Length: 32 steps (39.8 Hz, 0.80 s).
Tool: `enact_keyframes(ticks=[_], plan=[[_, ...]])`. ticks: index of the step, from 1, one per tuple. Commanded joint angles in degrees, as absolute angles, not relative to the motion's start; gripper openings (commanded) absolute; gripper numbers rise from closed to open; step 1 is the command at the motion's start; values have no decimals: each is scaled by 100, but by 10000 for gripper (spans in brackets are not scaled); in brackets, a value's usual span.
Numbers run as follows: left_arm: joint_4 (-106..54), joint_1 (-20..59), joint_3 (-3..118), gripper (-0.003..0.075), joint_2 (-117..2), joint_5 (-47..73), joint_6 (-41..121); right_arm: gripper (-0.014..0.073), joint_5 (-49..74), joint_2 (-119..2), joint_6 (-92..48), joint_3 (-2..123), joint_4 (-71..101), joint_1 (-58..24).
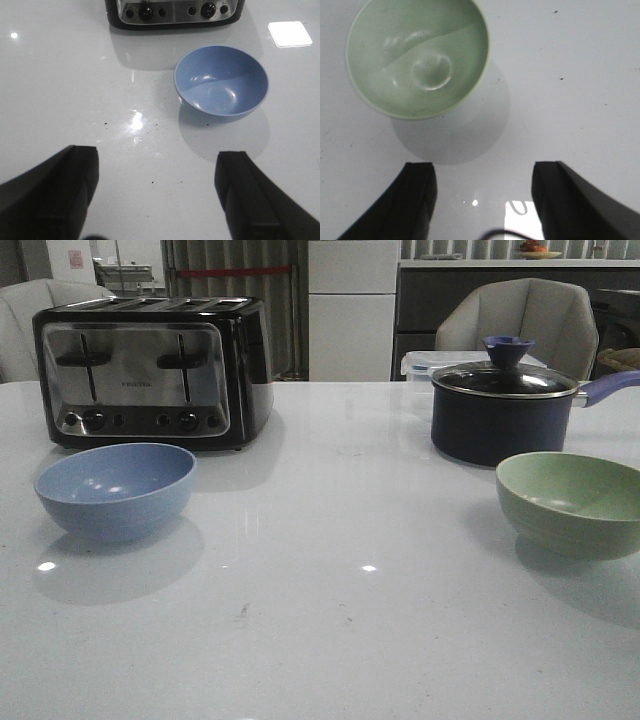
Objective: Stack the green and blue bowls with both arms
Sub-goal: 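Grasp the pale green bowl rim with the right gripper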
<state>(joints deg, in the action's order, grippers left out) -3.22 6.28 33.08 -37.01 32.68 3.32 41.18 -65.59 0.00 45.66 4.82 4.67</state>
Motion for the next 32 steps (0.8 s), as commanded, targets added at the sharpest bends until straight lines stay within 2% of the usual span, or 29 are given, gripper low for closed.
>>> enact_keyframes(ticks=[1,12,25,28,32], plan=[[-382,785,3471,518,-3756,2736,324,523,4069,-7020,-42,5133,606,668],[-319,840,3471,510,-3756,2646,329,515,4284,-8643,-531,6147,1167,676],[-319,840,3471,510,-3756,2646,329,514,4203,-9941,-536,6870,1210,676],[-319,840,3471,510,-3756,2646,329,473,4228,-10092,-536,6996,1210,676],[-319,840,3471,510,-3756,2646,329,354,4230,-10168,-597,7087,1210,676]])
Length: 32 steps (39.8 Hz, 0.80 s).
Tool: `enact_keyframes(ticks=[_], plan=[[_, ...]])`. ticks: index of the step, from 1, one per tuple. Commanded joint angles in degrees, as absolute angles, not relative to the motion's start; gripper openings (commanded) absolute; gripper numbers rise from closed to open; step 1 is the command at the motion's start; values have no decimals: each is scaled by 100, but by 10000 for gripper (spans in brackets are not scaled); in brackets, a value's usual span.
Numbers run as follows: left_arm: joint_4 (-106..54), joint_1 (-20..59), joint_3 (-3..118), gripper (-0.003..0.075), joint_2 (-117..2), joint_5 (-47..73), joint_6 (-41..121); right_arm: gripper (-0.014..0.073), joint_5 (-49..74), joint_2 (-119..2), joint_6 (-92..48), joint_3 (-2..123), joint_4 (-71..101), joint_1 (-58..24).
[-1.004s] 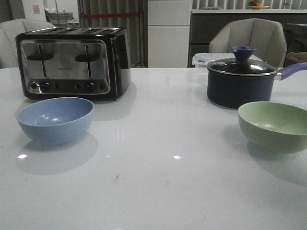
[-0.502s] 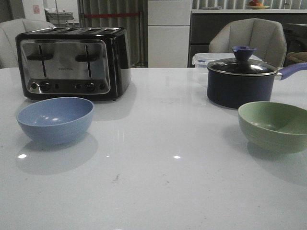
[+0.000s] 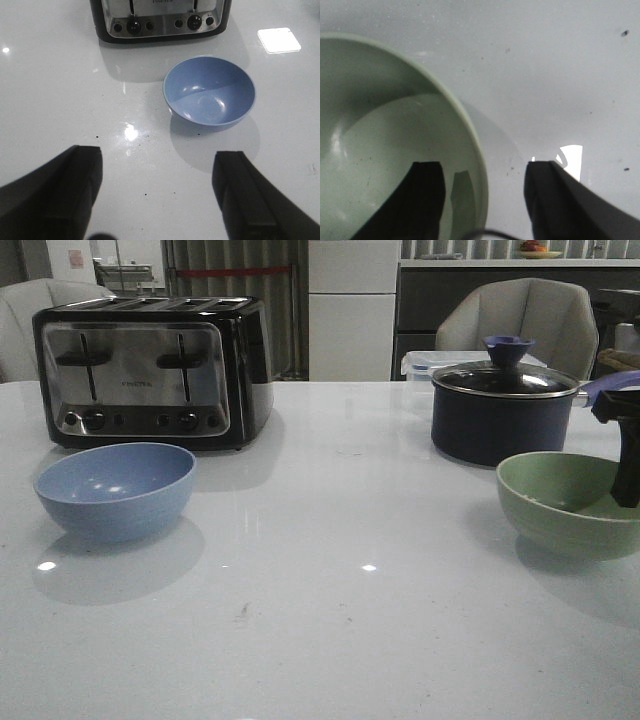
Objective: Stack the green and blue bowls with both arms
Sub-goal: 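Grasp the pale green bowl rim with the right gripper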
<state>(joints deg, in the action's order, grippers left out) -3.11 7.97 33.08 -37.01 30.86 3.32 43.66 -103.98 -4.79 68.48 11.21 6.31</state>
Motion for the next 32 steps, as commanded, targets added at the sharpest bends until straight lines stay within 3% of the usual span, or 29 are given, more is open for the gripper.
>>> enact_keyframes(ticks=[1,7,14,24,32], plan=[[-319,840,3471,510,-3756,2646,329,317,4223,-10168,-611,7098,1210,676],[-290,840,3471,510,-3756,2646,329,170,4226,-10168,-679,7122,1210,676],[-281,840,3471,510,-3756,2646,329,88,4236,-10152,-685,7122,1210,676],[-281,840,3471,510,-3756,2646,329,65,4690,-9786,-893,7535,1210,316],[-281,840,3471,510,-3756,2646,329,65,5215,-9666,-1021,8082,1210,-673]])
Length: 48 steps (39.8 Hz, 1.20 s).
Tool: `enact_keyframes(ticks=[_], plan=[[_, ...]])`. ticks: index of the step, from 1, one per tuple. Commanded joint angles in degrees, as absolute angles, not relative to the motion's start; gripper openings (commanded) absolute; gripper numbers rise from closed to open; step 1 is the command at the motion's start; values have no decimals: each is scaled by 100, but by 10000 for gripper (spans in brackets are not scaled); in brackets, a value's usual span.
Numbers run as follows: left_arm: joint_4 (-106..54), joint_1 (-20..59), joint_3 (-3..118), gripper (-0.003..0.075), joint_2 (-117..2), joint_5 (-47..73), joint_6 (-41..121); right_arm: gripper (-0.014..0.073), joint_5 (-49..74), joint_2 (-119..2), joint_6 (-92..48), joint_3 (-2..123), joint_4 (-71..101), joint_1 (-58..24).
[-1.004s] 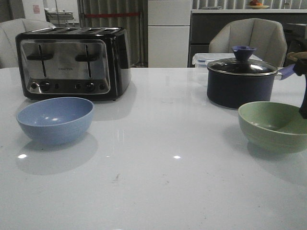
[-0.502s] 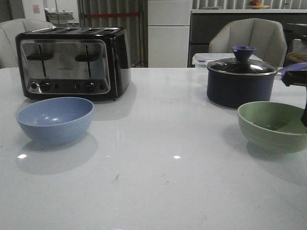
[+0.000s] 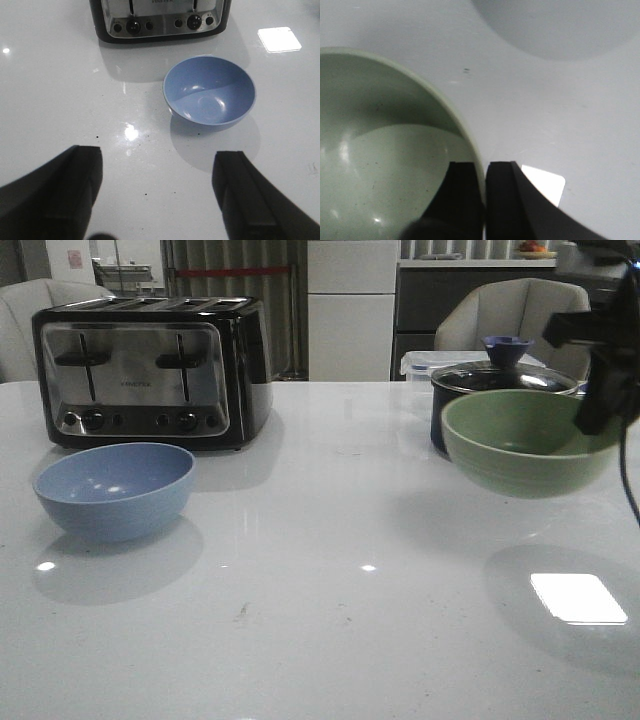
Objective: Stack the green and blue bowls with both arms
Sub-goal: 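Grasp the pale green bowl rim with the right gripper, then slide the green bowl to the table center, release, withdraw right gripper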
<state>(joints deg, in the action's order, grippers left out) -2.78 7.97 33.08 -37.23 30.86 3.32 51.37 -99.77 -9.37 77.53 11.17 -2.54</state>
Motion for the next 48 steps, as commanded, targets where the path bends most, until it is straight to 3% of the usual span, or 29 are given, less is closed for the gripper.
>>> enact_keyframes(ticks=[1,13,26,37,48], plan=[[-281,840,3471,510,-3756,2646,329,65,5207,-9666,-1021,8090,1210,-796],[-281,840,3471,510,-3756,2646,329,65,4904,-10020,-1021,8088,1324,-2220],[-281,840,3471,510,-3756,2646,329,76,4398,-10684,-1021,8088,1483,-2584],[-281,840,3471,510,-3756,2646,329,372,4175,-10809,-1021,8088,1446,-2584],[-281,840,3471,510,-3756,2606,329,391,4080,-9826,-1209,7987,1404,-2648]])
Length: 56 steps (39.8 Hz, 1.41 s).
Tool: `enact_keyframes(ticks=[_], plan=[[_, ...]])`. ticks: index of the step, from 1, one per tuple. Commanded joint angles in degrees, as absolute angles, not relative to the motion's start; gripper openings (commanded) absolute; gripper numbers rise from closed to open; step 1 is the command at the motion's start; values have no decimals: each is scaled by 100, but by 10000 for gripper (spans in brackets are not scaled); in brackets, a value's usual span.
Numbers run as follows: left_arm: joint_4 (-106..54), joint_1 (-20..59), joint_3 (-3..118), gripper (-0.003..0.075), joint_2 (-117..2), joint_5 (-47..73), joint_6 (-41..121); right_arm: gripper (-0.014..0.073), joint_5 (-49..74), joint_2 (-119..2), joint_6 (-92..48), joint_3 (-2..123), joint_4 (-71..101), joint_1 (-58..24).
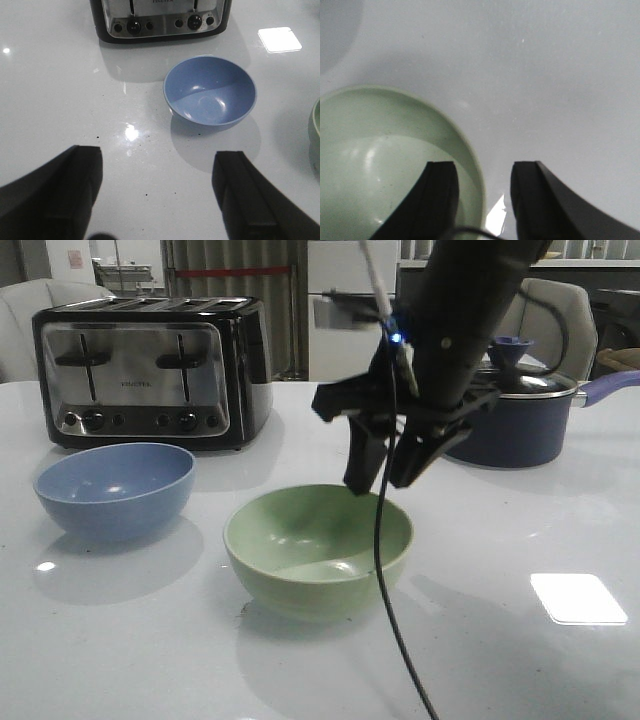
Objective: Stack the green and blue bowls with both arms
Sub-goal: 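Slide the green bowl to the table center, release, withdraw right gripper, then lower the left gripper onto the light blue bowl rim and grasp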
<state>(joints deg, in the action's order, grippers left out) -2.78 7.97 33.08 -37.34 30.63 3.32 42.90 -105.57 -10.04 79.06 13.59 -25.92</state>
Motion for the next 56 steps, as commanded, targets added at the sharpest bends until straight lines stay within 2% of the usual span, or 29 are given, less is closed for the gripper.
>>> enact_keyframes(ticks=[1,16,26,37,56], plan=[[-281,840,3471,510,-3756,2606,329,391,4053,-9664,-1295,7909,1404,-2682],[-281,840,3471,510,-3756,2606,329,391,3441,-7246,-1539,6076,1315,-2943],[-281,840,3496,510,-3898,2693,453,391,3463,-5921,-1534,4801,1255,-2943],[-281,840,4140,510,-4818,3410,453,391,3567,-5516,-1534,4348,1255,-2943],[-318,840,5846,510,-7477,3425,453,391,3547,-5532,-1534,4348,1255,-2943]])
